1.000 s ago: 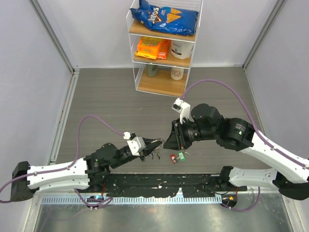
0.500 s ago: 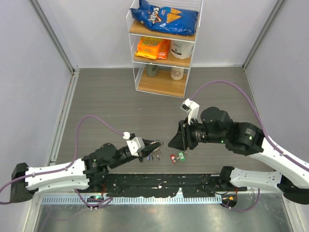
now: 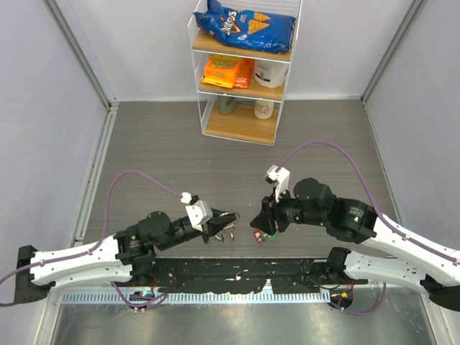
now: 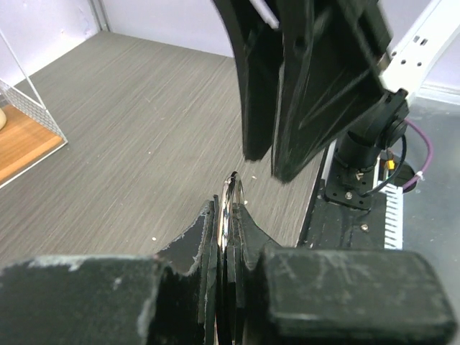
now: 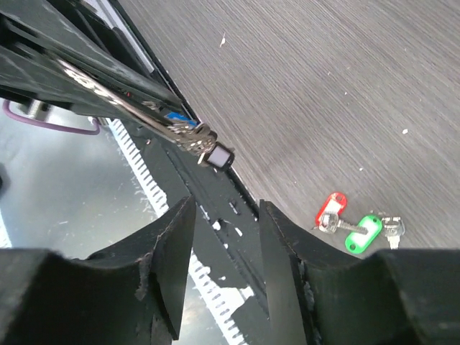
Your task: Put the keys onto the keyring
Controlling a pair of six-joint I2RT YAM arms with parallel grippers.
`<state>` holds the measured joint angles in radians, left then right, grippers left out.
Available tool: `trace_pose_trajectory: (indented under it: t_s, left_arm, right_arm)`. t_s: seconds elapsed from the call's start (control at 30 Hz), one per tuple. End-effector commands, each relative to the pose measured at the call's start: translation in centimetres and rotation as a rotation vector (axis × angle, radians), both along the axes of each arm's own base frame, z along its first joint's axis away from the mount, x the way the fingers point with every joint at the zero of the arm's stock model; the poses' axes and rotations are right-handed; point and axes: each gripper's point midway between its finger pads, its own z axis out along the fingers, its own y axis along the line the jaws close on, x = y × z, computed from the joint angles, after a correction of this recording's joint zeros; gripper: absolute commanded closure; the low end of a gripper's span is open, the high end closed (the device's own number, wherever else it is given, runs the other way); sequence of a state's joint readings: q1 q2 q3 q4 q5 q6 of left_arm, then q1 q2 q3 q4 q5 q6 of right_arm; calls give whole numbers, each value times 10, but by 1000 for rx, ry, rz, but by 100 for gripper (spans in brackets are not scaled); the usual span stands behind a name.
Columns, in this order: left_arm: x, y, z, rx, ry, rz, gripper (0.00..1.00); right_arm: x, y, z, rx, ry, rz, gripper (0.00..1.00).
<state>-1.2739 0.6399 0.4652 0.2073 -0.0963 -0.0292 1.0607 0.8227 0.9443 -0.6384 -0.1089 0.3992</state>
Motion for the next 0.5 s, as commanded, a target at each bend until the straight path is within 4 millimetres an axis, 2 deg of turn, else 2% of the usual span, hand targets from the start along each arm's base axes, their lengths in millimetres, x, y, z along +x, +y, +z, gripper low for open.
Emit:
trace_pose_trajectory:
  t_s: [0.0,0.03,0.17,0.23,0.47]
  left_arm:
    - [-6,4,47,-104,50,-15,100]
    - [-7,5,48,-103,68,-15,100]
    - [-5,12,57,-125,141,18,100]
    - [-3,17,60,-136,174,47,100]
    - [9,37,69,-161,274,168,100]
  right_arm:
    - [9,22,9,104,-149,73,51]
    - [8,24,4,104,-156,84,51]
    - [12,33,9,152,-310,111,49]
    - [10,36,19,194,-392,133,47]
    - [-5,49,18,224,-572,243,44]
